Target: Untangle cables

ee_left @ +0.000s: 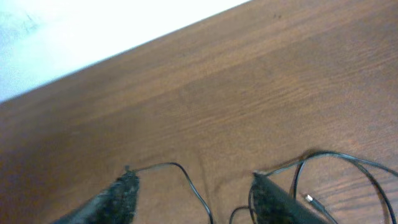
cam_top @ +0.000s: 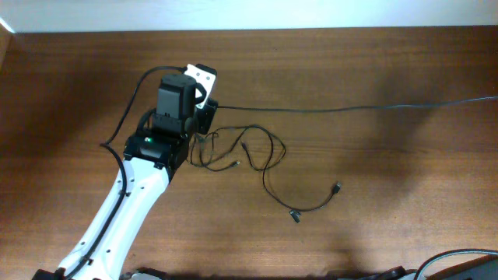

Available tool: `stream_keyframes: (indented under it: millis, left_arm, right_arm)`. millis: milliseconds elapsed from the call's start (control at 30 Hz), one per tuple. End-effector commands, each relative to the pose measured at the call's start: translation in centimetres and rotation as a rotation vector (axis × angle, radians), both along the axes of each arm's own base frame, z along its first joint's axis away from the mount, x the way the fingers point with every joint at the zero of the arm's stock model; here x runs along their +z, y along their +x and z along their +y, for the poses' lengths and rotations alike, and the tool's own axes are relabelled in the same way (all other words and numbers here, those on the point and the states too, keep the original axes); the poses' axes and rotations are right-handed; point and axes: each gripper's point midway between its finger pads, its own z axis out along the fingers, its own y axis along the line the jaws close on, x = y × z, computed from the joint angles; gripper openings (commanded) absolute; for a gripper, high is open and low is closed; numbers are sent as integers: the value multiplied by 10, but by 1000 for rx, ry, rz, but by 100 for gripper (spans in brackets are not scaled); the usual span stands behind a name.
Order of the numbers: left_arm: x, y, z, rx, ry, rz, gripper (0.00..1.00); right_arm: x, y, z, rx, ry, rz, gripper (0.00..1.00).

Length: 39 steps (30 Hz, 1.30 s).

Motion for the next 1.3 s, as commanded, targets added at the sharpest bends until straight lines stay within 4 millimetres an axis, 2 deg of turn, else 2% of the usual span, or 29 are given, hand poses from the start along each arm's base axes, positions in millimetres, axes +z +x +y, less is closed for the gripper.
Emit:
stream_keyframes:
  millis: [0,67,133,233,267,300,333,433,600,700,733,900,933,1033,1133,1200,1267]
  left_arm:
    - [4,-3,1,-13,-6,-4,22]
    - [3,-6,-17,-98,-70,16,38]
    - [2,-10,-28,-155,-99,30,40]
    - [0,-12,-29,-162,-104,38,39]
    - [-1,-13,-30,-165,-105,44,47]
    - [-2,-15,-32,-177,-112,57,69]
    - [-4,-17,-35,-191,-122,67,81]
    - [-9,-24,-39,-221,-131,101,100]
    - [-27,-52,-53,-417,-78,201,100]
    - [-41,-68,-46,-472,4,273,100]
    - [-46,-71,-40,-469,47,293,97]
    - [-51,-64,-3,-333,219,305,93]
    - [-51,-64,-1,-360,260,304,93]
    - [-52,-65,-1,-436,329,299,90]
    - [-52,-66,-4,-471,334,296,83]
    - [-56,-74,-12,-557,330,309,80]
    - [-59,-79,-12,-616,366,322,80]
  right_arm:
    - [-8,1,-12,-46,-13,28,4]
    - [-15,2,-15,-53,-4,47,4]
    - [-16,2,-15,-54,0,51,4]
    - [-16,2,-16,-54,1,51,4]
    - [-16,2,-16,-54,0,51,4]
    - [-16,2,-15,-53,0,51,4]
    - [-16,2,-15,-53,1,51,4]
    - [-16,2,-16,-54,0,51,4]
    - [-16,2,-16,-55,1,51,4]
    - [-16,2,-16,-55,1,51,4]
    - [-16,2,-16,-55,0,50,4]
    - [-16,2,-16,-54,1,51,4]
    - [-16,2,-16,-54,0,51,4]
    - [-16,2,-16,-54,1,51,4]
    - [-16,2,-16,-54,0,51,4]
    - [-16,2,-16,-54,0,51,4]
    - [-16,2,-16,-54,1,51,4]
